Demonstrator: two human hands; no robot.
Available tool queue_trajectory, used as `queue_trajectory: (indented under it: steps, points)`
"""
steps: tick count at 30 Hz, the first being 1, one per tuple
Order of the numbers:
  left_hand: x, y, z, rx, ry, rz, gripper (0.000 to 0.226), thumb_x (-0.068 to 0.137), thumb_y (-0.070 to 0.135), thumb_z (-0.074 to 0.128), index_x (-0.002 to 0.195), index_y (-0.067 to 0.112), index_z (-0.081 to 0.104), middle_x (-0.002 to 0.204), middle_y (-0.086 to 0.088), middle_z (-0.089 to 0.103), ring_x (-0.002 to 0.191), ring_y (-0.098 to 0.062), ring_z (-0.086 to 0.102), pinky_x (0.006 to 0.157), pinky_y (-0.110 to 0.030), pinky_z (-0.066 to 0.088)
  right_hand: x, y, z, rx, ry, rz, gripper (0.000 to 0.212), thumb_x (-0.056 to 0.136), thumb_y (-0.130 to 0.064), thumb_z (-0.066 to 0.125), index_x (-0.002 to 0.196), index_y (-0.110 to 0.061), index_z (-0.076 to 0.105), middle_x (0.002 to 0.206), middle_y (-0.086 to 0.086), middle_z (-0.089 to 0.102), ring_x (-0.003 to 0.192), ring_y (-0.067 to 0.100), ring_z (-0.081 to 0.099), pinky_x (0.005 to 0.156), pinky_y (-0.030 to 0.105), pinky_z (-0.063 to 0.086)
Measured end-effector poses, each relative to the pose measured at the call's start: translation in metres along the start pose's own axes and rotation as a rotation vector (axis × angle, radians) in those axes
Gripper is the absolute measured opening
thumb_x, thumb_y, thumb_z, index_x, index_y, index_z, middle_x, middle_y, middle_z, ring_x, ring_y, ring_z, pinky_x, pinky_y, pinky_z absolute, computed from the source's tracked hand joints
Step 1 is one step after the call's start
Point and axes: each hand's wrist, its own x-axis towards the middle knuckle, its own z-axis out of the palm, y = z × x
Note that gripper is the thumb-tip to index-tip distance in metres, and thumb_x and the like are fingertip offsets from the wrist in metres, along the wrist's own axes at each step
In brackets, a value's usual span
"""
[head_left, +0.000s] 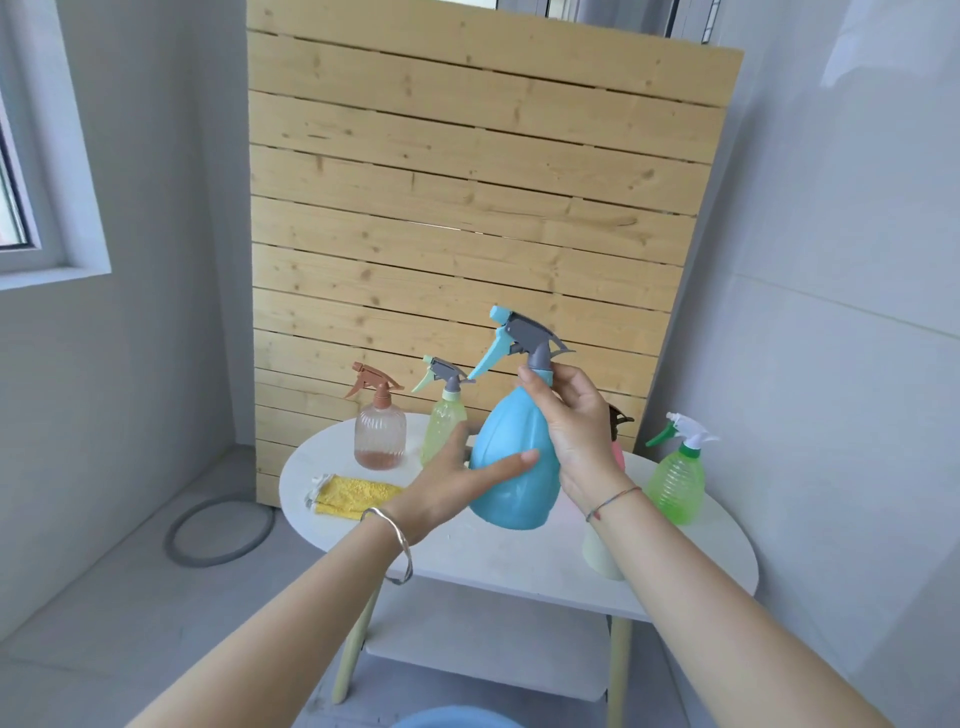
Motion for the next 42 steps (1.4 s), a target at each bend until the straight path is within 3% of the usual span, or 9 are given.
queue_trajectory:
  steps: [6,11,16,20,24,28,32,37,42]
  points:
    - [0.009,-0.02,-0.008,-0.053,-0.069,0.01,0.073,0.072,0.065,0.068,0.134,0.035,0.044,0.13,0.009,0.058,0.113,-0.005,0.061,0.1,-0.03,0.048,0.003,0.012,-0.003,0.001,-0.059,0.06,0.014,0.084,-0.026,0.07,0.098,-0.023,0.071,0.086,-0.009,0.07,0.082,0.007,0.06,0.086,0.027,0.047]
    - [0.011,-0.027,-0.002,-0.025,0.008,0.045,0.055,0.08,0.043,0.074,0.126,0.028,0.047,0.116,0.007,0.064,0.097,0.0,0.066,0.076,-0.016,0.054,0.004,0.021,0.009,0.041,0.041,0.064,0.019,0.079,-0.017,0.075,0.091,-0.012,0.062,0.079,-0.007,0.072,0.071,0.0,0.066,0.074,0.017,0.051]
    - [0.016,-0.055,-0.011,0.077,-0.026,-0.02,0.078,0.059,0.064,0.076,0.127,0.034,0.049,0.115,0.009,0.066,0.101,-0.007,0.066,0.087,-0.031,0.056,0.031,0.001,0.016,0.078,0.121,-0.063,0.017,0.08,-0.013,0.075,0.087,-0.012,0.06,0.084,0.0,0.071,0.071,-0.002,0.065,0.07,0.009,0.048]
    - [0.016,-0.08,-0.018,0.1,-0.011,-0.038,0.073,0.066,0.057,0.077,0.127,0.031,0.049,0.115,0.007,0.065,0.1,-0.007,0.066,0.08,-0.024,0.057,0.067,-0.016,0.018,0.117,0.169,-0.138,0.016,0.079,-0.015,0.077,0.082,-0.015,0.061,0.077,-0.004,0.069,0.073,0.006,0.064,0.082,0.017,0.051]
    - [0.016,-0.097,-0.026,0.012,0.073,-0.037,0.065,0.064,0.055,0.076,0.12,0.032,0.051,0.112,0.006,0.066,0.095,-0.004,0.067,0.073,-0.019,0.055,0.084,0.015,0.007,-0.082,0.109,-0.124,0.019,0.079,-0.011,0.076,0.089,-0.006,0.061,0.078,-0.001,0.068,0.063,-0.004,0.063,0.068,0.009,0.048]
    - [0.016,-0.107,-0.034,-0.04,0.168,-0.021,0.067,0.061,0.061,0.077,0.117,0.034,0.052,0.112,0.008,0.066,0.098,-0.006,0.066,0.076,-0.021,0.055,0.07,0.106,-0.023,-0.391,0.065,0.104,0.02,0.076,-0.015,0.079,0.087,-0.008,0.063,0.081,0.005,0.068,0.063,-0.001,0.062,0.058,0.003,0.042]
    - [0.017,-0.121,-0.039,-0.068,0.216,-0.018,0.067,0.071,0.054,0.077,0.126,0.03,0.049,0.113,0.011,0.065,0.096,0.0,0.065,0.072,-0.017,0.054,0.049,0.187,-0.057,-0.617,0.031,0.275,0.023,0.072,-0.024,0.082,0.081,-0.013,0.065,0.08,0.003,0.068,0.074,0.014,0.061,0.059,0.012,0.044]
    - [0.019,-0.137,-0.041,-0.034,0.221,-0.031,0.08,0.056,0.065,0.071,0.125,0.03,0.05,0.11,0.011,0.064,0.093,0.001,0.065,0.07,-0.017,0.054,0.042,0.231,-0.074,-0.721,0.053,0.343,0.024,0.068,-0.028,0.083,0.078,-0.018,0.063,0.082,0.001,0.069,0.082,0.02,0.065,0.075,0.03,0.051]
    - [0.022,-0.147,-0.035,-0.018,0.236,-0.053,0.081,0.052,0.068,0.07,0.122,0.031,0.051,0.111,0.011,0.063,0.096,-0.002,0.065,0.077,-0.023,0.055,0.044,0.234,-0.075,-0.733,0.018,0.336,0.028,0.072,-0.028,0.081,0.089,-0.015,0.063,0.089,0.0,0.067,0.084,0.017,0.063,0.075,0.025,0.047]
